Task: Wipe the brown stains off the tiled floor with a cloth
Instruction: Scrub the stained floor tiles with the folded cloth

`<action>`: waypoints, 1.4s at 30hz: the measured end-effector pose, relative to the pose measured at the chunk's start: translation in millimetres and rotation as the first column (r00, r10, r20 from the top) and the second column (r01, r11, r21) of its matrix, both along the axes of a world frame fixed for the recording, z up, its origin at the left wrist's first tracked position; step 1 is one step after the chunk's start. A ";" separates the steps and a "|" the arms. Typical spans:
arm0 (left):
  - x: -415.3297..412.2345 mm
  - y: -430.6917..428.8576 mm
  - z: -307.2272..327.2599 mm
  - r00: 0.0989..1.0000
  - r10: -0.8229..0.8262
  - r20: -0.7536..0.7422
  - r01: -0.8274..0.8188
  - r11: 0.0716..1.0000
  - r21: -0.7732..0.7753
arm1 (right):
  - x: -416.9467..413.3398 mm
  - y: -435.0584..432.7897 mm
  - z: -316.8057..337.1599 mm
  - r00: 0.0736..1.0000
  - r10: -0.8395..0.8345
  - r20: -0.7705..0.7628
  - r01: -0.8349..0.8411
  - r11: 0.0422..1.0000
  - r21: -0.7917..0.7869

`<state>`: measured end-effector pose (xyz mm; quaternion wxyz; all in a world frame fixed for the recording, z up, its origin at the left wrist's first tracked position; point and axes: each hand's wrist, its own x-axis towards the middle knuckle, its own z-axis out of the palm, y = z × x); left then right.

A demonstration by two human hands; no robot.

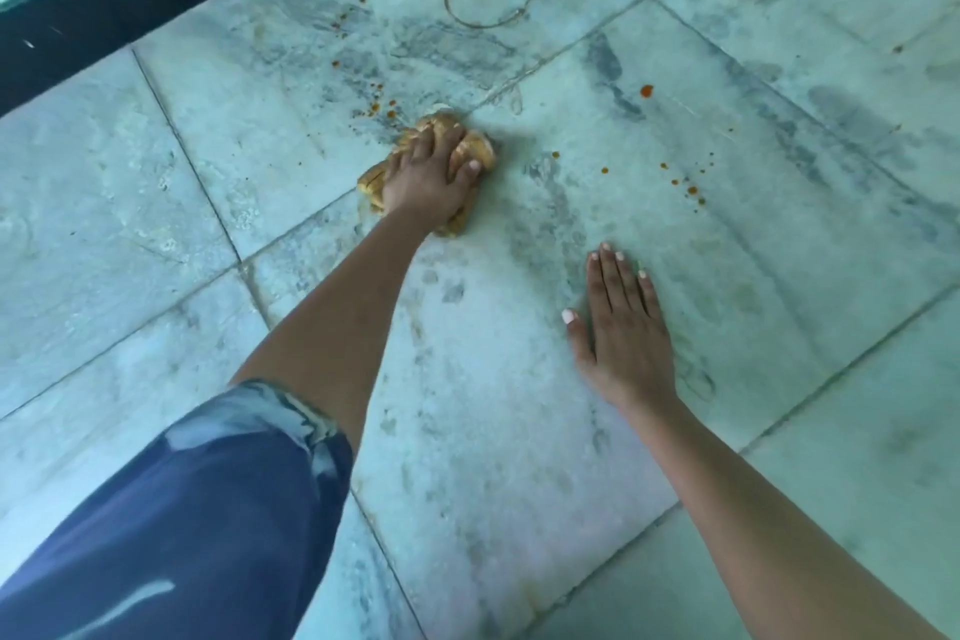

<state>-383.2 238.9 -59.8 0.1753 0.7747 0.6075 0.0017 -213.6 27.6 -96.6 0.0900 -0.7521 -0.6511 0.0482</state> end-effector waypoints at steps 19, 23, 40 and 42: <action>-21.6 -98.9 -5.5 0.933 -0.360 -0.023 0.361 0.927 0.099 | 0.0 -2.5 2.8 1.000 -0.009 -0.008 0.009 1.000 0.008; -85.3 -103.1 -9.8 0.998 0.022 -0.054 -0.017 0.996 0.093 | 0.6 -2.9 1.3 1.000 -0.002 -0.016 0.003 1.000 0.016; -34.6 -91.9 -0.8 0.985 0.125 0.121 -0.141 0.982 0.129 | 32.2 -15.0 13.9 0.996 -0.048 -0.081 0.054 0.996 0.076; 3.1 -56.0 -0.5 0.966 0.191 0.172 -0.205 0.977 0.067 | 56.1 -16.7 15.0 0.994 -0.102 -0.041 0.105 0.990 0.091</action>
